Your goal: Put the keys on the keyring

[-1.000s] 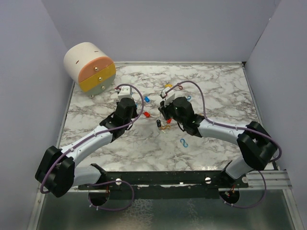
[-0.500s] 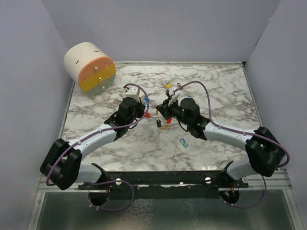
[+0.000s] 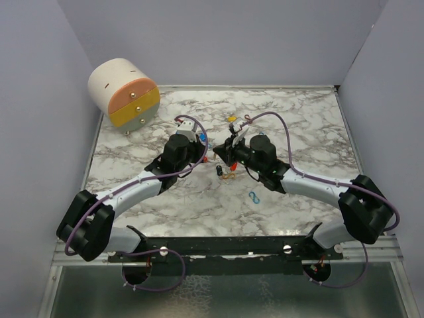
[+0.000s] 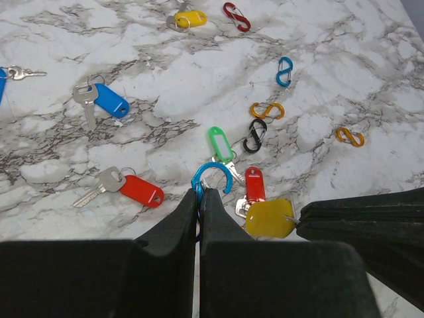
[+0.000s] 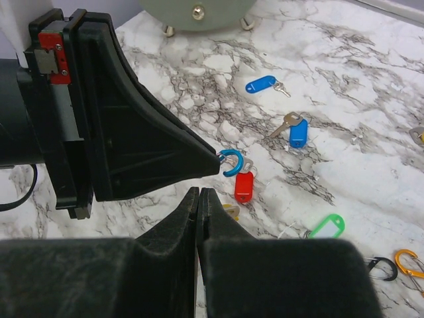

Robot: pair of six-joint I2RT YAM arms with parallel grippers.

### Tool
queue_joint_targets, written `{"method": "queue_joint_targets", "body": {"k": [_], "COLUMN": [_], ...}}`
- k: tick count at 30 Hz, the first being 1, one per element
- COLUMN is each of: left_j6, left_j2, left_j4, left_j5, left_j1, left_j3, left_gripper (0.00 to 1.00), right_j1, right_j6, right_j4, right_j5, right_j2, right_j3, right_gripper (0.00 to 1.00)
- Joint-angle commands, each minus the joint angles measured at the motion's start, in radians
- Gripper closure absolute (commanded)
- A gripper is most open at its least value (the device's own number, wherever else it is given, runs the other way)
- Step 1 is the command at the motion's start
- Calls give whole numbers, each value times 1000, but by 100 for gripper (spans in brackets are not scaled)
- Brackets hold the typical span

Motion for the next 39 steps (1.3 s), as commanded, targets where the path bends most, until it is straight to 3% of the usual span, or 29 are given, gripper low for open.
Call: {"method": "queue_joint_targets", "body": {"k": [1,39], "left_j6": [5,21], "left_j2": [-1,29], "left_j4": [45,55], "left_j5": [58,169], "left_j1": [-4,-19], "left_j3": [15,46], "left_gripper": [100,100], "right_j1": [-9,-46], "right_j6": [12,32], "right_j4": [46,77], "right_j5": [-34,-49], "right_j2": [20,73], "right_j3": [7,2], "right_gripper": [99,99]}}
